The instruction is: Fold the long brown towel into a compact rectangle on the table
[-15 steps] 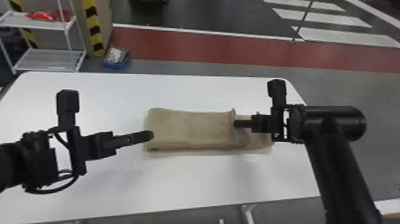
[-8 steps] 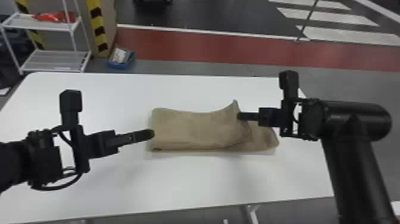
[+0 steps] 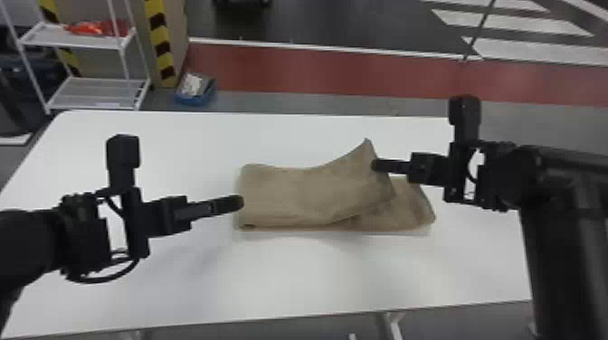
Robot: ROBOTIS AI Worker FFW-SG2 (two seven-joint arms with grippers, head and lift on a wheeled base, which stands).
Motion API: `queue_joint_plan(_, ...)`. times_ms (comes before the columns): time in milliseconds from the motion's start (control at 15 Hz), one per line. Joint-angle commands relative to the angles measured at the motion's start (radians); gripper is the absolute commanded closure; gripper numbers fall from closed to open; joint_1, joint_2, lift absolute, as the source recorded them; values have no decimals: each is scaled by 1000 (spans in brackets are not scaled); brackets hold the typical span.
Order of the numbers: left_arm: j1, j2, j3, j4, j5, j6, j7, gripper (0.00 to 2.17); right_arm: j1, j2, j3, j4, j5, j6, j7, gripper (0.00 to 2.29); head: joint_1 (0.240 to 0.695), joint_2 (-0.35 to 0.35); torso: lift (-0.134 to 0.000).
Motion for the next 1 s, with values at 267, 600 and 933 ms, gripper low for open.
queue_joint_plan(267, -26, -3, -25, 39, -6, 0, -3, 90, 89, -73, -173, -49, -110, -12, 2, 1622, 695, -200, -120)
queue_joint_plan(600, -26, -8, -46, 43, -20, 0, 0, 90, 80, -100, -190, 0, -147, -39, 6, 1622, 695, -262, -120)
queue_joint_plan(933, -24, -8, -44, 43, -27, 0, 9, 90, 86, -97, -195, -15, -193, -55, 46, 1622, 695, -258, -120)
